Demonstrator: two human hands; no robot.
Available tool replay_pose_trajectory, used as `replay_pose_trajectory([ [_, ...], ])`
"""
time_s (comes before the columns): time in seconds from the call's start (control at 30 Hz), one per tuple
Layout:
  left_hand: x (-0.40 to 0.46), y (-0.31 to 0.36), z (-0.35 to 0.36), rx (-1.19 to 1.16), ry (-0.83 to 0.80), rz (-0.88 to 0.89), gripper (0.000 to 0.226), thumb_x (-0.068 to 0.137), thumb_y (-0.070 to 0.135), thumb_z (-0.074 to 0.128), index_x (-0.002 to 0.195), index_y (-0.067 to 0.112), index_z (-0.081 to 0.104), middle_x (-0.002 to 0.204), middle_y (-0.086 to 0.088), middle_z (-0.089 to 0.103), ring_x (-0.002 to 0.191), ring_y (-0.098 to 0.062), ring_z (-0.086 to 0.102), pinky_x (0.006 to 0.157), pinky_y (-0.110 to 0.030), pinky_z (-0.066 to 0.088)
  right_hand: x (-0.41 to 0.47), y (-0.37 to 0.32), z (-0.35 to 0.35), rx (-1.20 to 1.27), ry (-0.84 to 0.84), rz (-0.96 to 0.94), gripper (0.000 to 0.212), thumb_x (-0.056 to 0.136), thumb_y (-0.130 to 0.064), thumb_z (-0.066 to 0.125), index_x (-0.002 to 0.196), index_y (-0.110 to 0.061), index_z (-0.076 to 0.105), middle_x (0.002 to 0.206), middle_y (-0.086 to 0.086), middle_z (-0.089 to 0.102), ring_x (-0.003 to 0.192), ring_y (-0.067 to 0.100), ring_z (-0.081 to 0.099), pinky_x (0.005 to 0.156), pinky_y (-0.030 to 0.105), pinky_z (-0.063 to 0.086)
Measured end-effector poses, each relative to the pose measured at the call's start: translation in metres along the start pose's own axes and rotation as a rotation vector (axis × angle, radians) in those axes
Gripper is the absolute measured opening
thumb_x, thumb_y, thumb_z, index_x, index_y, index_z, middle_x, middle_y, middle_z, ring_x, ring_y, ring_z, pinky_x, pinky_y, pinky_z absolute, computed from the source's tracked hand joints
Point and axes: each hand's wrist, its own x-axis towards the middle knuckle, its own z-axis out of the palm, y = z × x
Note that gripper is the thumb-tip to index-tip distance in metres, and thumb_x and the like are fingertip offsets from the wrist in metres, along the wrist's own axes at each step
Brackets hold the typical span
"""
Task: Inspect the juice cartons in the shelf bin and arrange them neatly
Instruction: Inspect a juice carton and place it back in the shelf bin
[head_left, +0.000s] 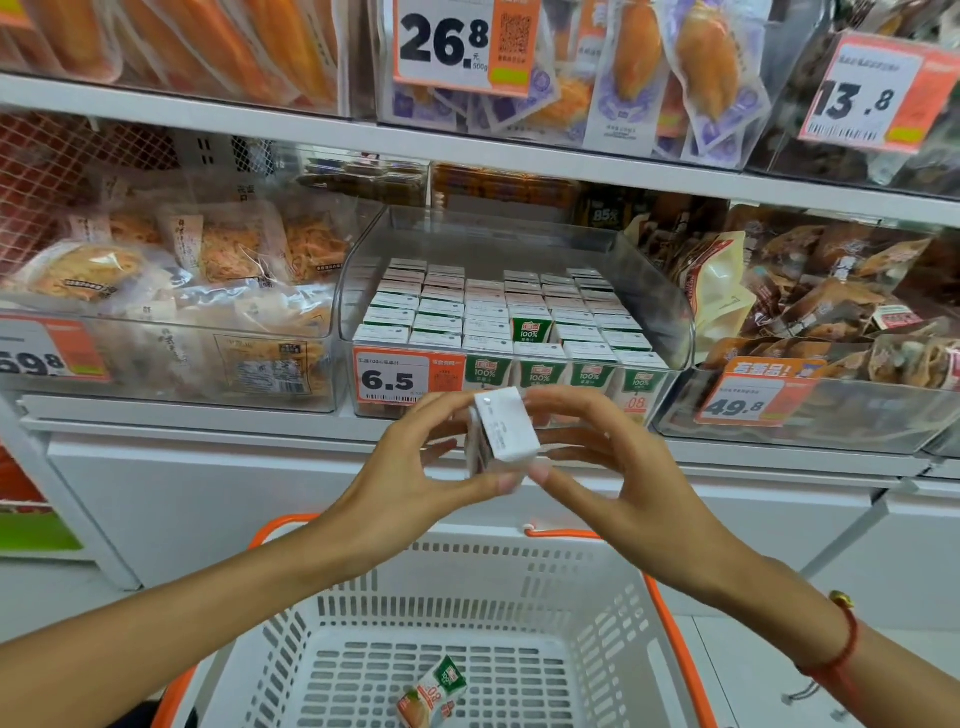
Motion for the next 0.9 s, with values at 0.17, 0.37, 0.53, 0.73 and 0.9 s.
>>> replay_pose_trajectory([
  [0.17,0.001,0.005,-0.002,-0.179,-0.005,-0.228,0.070,0.064,0.048,0.079,0.126,0.055,0.047,0.125,0.020,0.062,0.109,0.002,0.063,0.089,-0.022,0.049,-0.005,0.006,-0.003,-0.170,-0.152,0.039,0.078,0.089,-0.029,0.070,0.150,-0.041,0.025,0.150,-0.030,0.033,0.138,-0.004,0.034,0.111,0.030,0.039],
  [0.37,0.001,0.006,0.004,-0.423,-0.028,-0.393,0.046,0.085,0.038,0.067,0.127,0.041,0.048,0.108,-0.001,0.075,0.101,-0.017,0.071,0.084,-0.027,0.059,0.001,0.007,-0.005,-0.013,-0.142,0.129,0.060,0.087,-0.035,0.069,0.142,-0.039,0.045,0.136,-0.028,0.053,0.121,0.000,0.056,0.099,0.026,0.050],
  [0.53,0.004,0.005,0.003,-0.507,-0.056,-0.623,0.050,0.080,0.046,0.068,0.125,0.027,0.056,0.107,-0.007,0.075,0.096,-0.026,0.073,0.082,-0.032,0.060,0.006,0.006,-0.004,0.217,-0.067,0.249,0.041,0.081,-0.036,0.071,0.121,-0.027,0.067,0.114,-0.014,0.072,0.102,0.008,0.070,0.082,0.019,0.054],
  [0.73,0.002,0.001,-0.006,-0.423,-0.303,-0.865,0.073,0.067,0.066,0.067,0.124,0.023,0.055,0.105,-0.012,0.075,0.096,-0.022,0.073,0.072,-0.036,0.061,0.006,0.006,0.006,0.316,0.033,0.560,0.045,0.066,-0.060,0.068,0.090,-0.023,0.078,0.087,-0.001,0.077,0.072,0.012,0.073,0.061,0.018,0.053],
  [0.9,0.004,-0.001,-0.005,-0.386,-0.339,-0.952,0.089,0.061,0.072,0.066,0.125,0.012,0.051,0.105,-0.012,0.075,0.090,-0.019,0.074,0.070,-0.037,0.061,0.007,0.005,0.004,0.366,-0.013,0.690,0.053,0.068,-0.062,0.066,0.095,-0.017,0.078,0.089,0.005,0.077,0.070,0.016,0.071,0.061,0.018,0.053],
])
